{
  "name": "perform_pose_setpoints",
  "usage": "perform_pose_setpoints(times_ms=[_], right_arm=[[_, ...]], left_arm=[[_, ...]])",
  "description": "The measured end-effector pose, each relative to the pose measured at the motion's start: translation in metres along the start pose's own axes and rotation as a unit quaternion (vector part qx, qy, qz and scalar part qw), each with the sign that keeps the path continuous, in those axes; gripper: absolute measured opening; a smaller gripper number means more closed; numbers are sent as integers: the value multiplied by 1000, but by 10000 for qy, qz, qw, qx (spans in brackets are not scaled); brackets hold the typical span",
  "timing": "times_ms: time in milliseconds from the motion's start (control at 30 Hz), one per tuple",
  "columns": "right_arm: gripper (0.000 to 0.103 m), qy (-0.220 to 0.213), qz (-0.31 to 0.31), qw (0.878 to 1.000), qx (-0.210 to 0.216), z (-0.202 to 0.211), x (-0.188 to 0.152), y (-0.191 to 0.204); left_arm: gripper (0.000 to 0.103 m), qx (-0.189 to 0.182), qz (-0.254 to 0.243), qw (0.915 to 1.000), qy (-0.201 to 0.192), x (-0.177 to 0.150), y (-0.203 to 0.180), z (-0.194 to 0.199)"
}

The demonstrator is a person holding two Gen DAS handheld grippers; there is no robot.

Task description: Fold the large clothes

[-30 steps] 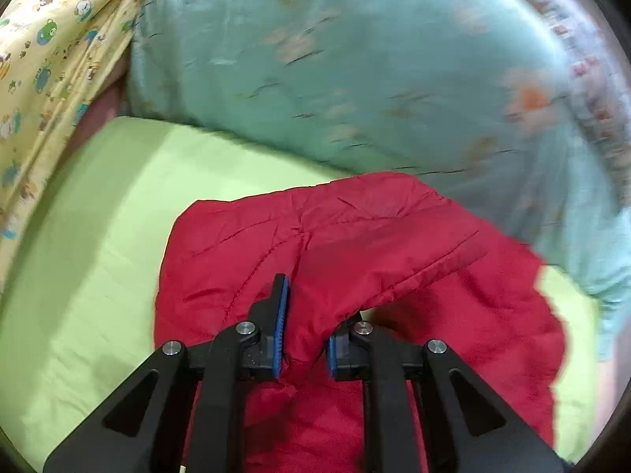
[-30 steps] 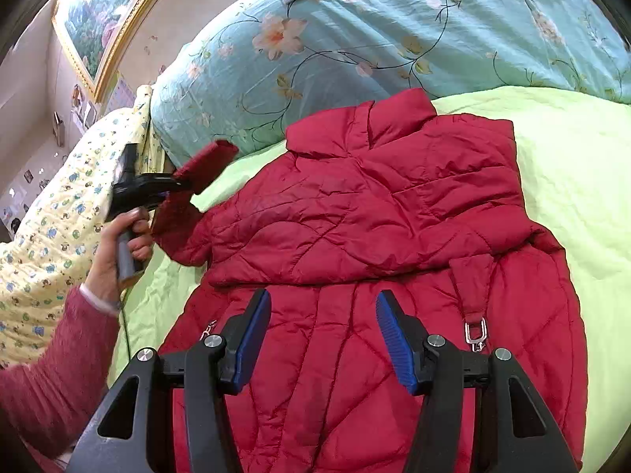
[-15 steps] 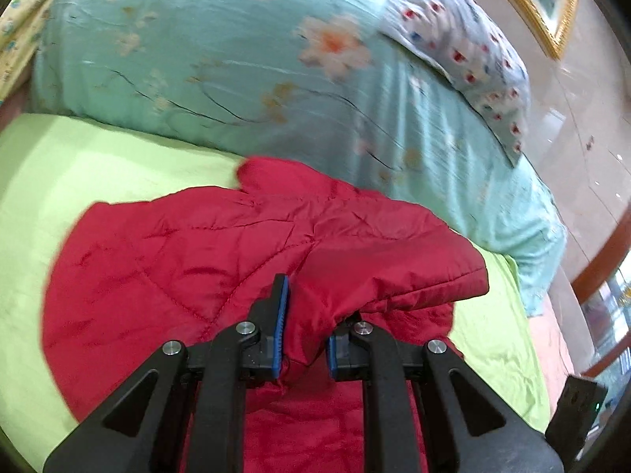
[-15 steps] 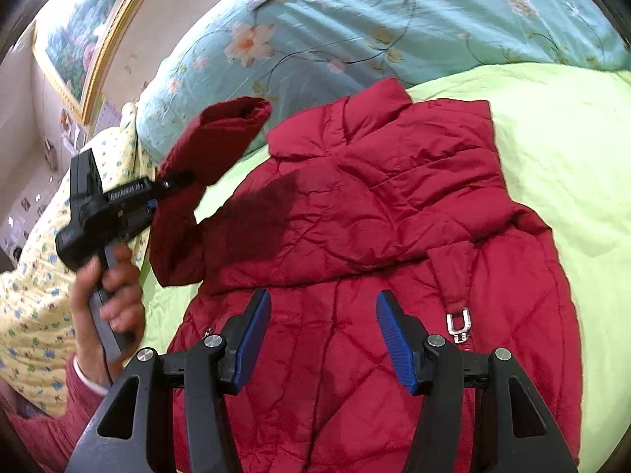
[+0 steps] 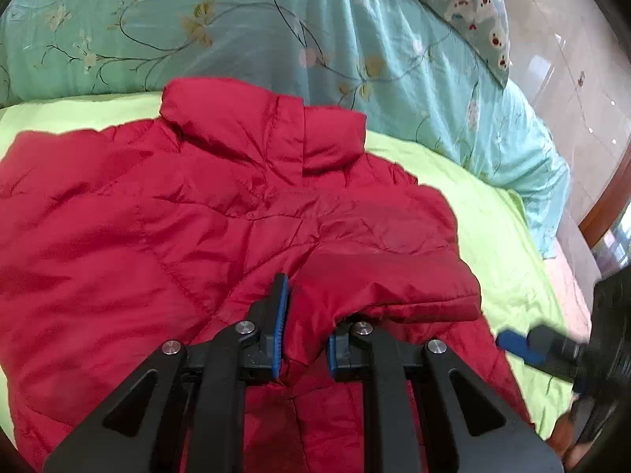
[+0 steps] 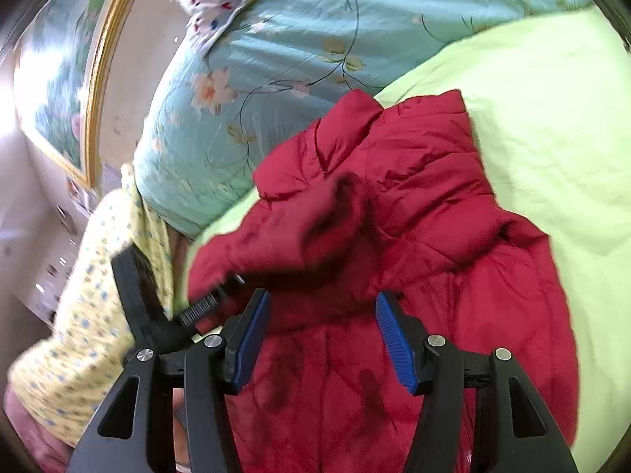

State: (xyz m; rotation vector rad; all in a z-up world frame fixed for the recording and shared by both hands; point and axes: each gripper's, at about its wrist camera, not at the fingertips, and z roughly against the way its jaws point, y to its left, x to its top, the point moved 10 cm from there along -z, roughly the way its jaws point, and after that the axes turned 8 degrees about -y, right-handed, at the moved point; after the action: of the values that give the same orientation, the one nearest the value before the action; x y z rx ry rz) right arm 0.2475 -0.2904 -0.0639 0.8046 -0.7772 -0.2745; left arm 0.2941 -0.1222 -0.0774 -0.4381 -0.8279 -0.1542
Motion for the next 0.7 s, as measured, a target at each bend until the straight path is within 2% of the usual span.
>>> perform_pose_setpoints(times_ms=[200, 367, 400, 433, 467, 567, 633, 700], right_arm=[[62, 332, -840, 9951, 399, -48, 12, -17], [61, 416, -1110, 9913, 578, -80, 17, -19], [57, 451, -1141, 9910, 530, -85, 17, -22], [39, 490, -1159, 9909, 485, -91, 16, -24], [13, 507, -1143, 9912, 438, -94, 16, -26], [11, 410, -921, 9944, 329, -92, 21, -21], [10, 290, -694, 9968, 255, -86, 26, -14], [8, 217, -591, 9977, 259, -82, 31, -9]], left_arm=[[13, 21, -104, 9999, -14, -1, -3, -2], [14, 41, -269, 9996, 7, -5, -5, -4], [14, 32, -253, 9997, 33, -5, -4, -4], [15, 20, -223, 9997, 78, -6, -3, -4], [16, 31, -213, 9997, 125, -7, -1, -4], [22, 80, -247, 9989, 400, -15, 3, -1], [38, 64, -327, 9983, 475, -19, 4, 6], [46, 9, -418, 9976, 560, -24, 3, 16]])
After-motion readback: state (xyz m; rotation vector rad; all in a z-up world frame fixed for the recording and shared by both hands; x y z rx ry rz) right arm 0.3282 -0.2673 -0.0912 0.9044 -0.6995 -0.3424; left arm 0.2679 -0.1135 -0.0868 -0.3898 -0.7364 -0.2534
